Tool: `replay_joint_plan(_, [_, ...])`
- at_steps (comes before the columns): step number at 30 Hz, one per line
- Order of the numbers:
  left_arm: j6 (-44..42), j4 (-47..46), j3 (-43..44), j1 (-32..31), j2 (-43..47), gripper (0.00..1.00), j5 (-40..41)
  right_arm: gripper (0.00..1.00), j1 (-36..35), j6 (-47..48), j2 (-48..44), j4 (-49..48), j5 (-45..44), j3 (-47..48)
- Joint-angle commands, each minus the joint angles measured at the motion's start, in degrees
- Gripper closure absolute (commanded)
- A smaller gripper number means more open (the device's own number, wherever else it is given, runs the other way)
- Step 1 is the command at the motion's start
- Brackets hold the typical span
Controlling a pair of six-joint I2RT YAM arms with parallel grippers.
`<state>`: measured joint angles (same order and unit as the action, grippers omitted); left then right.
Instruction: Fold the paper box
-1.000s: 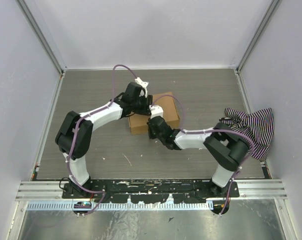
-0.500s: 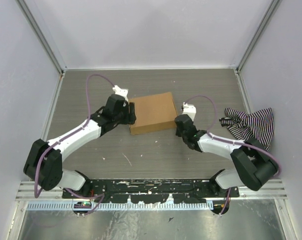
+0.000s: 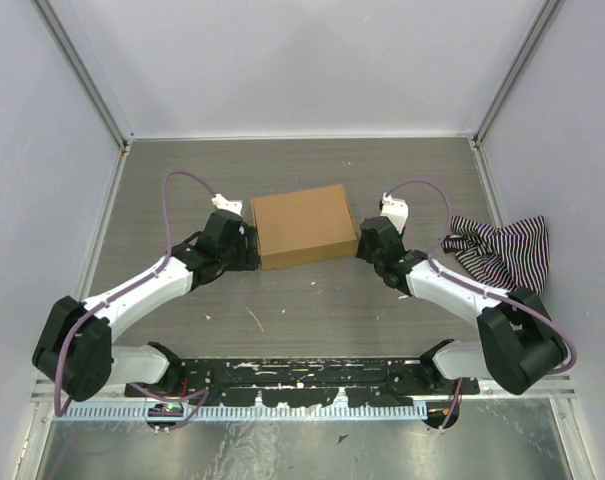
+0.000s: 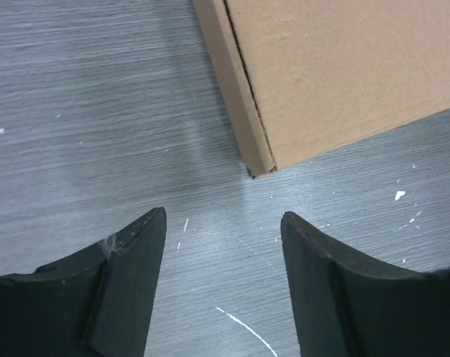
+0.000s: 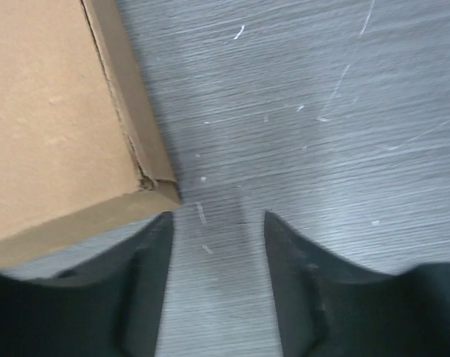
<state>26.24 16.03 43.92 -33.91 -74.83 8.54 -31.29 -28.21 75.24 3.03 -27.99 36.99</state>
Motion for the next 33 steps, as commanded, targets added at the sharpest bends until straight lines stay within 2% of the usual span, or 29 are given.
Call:
replay_joint_plan(1, [2.66, 4.53, 0.23, 0.08, 4.88, 0.12, 5.57, 0.19, 0.35, 1.05, -4.97, 1.37, 0.63, 1.64])
replay_joint_plan(2, [2.85, 5.22, 0.28, 0.07, 5.25, 0.00, 6.27, 0.03, 0.35, 1.91, -5.77, 1.57, 2.39, 1.60])
replay_joint_plan(3, [3.00, 6.11, 0.43, 0.11, 5.56, 0.02, 6.76, 0.00, 0.35, 3.10, -6.34, 1.78, 4.10, 1.72])
replay_joint_plan(7, [2.80, 7.14, 0.46, 0.12, 6.61, 0.02, 6.93, 0.00, 0.26, 4.10, -8.23, 4.52, 6.85, 2.87])
replay_joint_plan(18, [2.95, 6.90, -1.20, 0.08, 9.75, 0.02, 5.59, 0.00, 0.26, 3.56, -10.29, 7.05, 4.66, 2.03])
replay_joint_plan(33, [2.68, 7.60, -1.78, 0.07, 10.31, 0.02, 5.59, 0.03, 0.26, 5.43, -12.23, 4.25, 9.48, 0.52])
